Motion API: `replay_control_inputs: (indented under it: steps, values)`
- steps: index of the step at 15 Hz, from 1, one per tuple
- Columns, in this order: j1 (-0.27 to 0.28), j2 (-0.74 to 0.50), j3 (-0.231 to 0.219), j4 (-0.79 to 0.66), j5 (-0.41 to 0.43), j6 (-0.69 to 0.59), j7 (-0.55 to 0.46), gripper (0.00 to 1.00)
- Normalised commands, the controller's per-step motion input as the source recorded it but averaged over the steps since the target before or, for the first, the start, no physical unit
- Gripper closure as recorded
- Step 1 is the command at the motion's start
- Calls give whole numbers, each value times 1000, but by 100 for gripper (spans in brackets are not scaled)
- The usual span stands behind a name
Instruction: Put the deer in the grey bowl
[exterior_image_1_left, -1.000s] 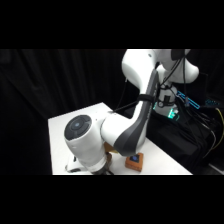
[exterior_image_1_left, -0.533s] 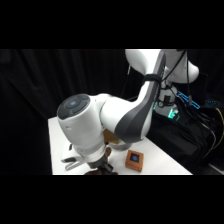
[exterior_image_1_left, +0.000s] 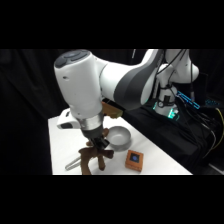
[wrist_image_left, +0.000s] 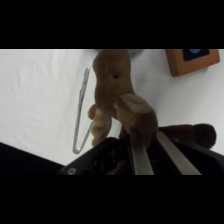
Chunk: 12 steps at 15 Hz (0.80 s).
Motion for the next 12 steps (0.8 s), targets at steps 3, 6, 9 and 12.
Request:
replay_control_inputs:
  steps: [3, 6, 9, 12]
  values:
    - [-144, -524, -33, -530, -113, -26, 67, 96]
    - [-142, -538, -10, -607, -82, 73, 68, 96]
    - [-125, -579, 20, -707, -23, 225, 38, 96]
    - [-96, -593, 26, -734, 4, 300, 24, 96]
